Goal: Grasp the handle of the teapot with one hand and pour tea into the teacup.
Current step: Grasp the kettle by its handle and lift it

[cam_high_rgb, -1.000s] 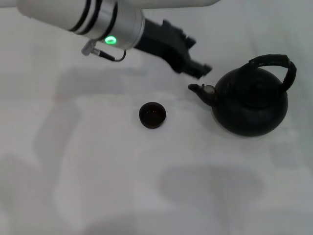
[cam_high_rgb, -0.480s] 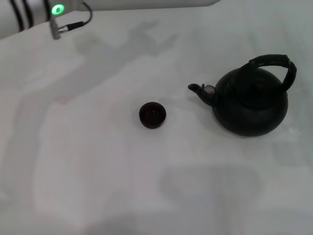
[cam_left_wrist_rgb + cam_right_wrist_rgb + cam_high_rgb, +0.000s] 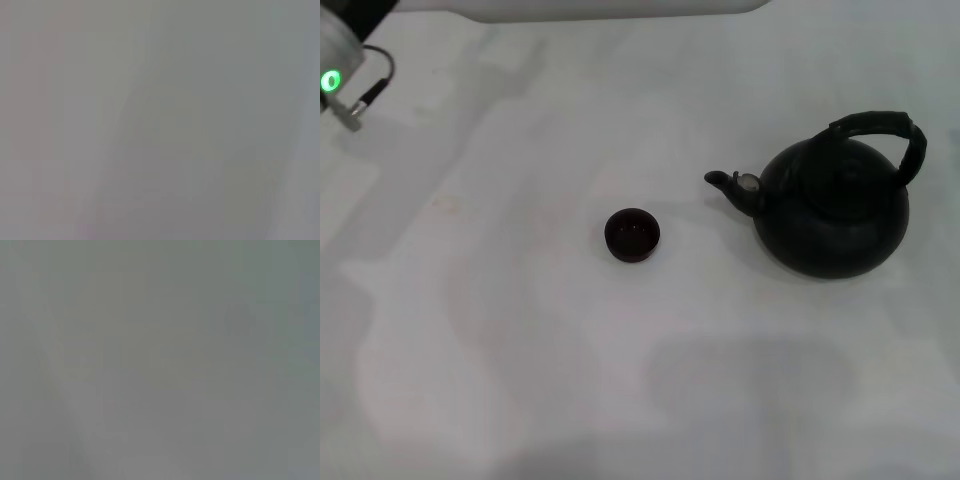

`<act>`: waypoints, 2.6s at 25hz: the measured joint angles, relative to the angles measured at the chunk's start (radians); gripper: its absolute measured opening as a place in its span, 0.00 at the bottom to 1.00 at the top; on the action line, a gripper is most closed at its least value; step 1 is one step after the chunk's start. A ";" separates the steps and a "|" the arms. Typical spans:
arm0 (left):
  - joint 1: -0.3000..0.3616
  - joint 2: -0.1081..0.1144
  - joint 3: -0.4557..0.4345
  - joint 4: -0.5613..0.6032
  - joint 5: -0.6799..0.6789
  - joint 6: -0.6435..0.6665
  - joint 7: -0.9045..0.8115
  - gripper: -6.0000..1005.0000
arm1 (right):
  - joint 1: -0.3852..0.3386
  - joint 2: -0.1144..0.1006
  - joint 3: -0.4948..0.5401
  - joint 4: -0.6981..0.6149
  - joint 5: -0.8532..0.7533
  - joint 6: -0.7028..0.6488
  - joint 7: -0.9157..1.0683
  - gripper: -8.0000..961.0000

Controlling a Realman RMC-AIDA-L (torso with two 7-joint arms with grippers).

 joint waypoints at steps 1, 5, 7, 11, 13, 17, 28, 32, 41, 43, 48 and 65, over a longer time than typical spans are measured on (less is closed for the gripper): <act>0.002 0.000 0.001 -0.028 -0.057 -0.019 0.046 0.77 | 0.000 -0.006 -0.029 0.000 0.000 -0.019 0.042 0.88; -0.009 -0.001 0.002 -0.121 -0.215 -0.050 0.215 0.77 | -0.006 -0.020 -0.122 0.011 -0.001 -0.100 0.052 0.87; -0.018 -0.002 0.002 -0.165 -0.270 -0.050 0.264 0.77 | -0.016 -0.022 -0.157 0.024 -0.001 -0.121 0.012 0.87; -0.016 0.001 -0.003 -0.211 -0.308 -0.057 0.287 0.77 | -0.026 -0.019 -0.225 0.085 -0.002 -0.136 -0.027 0.87; -0.009 0.001 -0.004 -0.216 -0.309 -0.056 0.289 0.77 | -0.031 -0.011 -0.242 0.108 -0.002 -0.146 -0.050 0.87; -0.002 0.002 -0.005 -0.222 -0.312 -0.050 0.289 0.77 | -0.037 -0.005 -0.270 0.113 -0.013 -0.149 -0.077 0.86; 0.002 0.002 -0.014 -0.234 -0.329 -0.059 0.286 0.77 | 0.046 -0.003 -0.327 0.097 -0.054 -0.014 -0.075 0.85; 0.005 0.001 -0.015 -0.234 -0.330 -0.059 0.286 0.77 | 0.049 -0.002 -0.326 0.082 -0.054 0.022 -0.075 0.85; 0.009 0.001 -0.013 -0.234 -0.331 -0.060 0.286 0.77 | 0.038 -0.002 -0.339 0.078 -0.054 0.029 -0.082 0.76; 0.008 0.001 -0.012 -0.234 -0.331 -0.060 0.286 0.77 | 0.036 -0.002 -0.340 0.078 -0.054 0.029 -0.082 0.69; 0.010 0.001 -0.013 -0.236 -0.331 -0.060 0.287 0.77 | 0.035 -0.002 -0.340 0.078 -0.054 0.023 -0.083 0.55; 0.016 -0.001 -0.009 -0.236 -0.331 -0.061 0.266 0.77 | 0.036 -0.001 -0.334 -0.012 -0.050 0.016 -0.087 0.21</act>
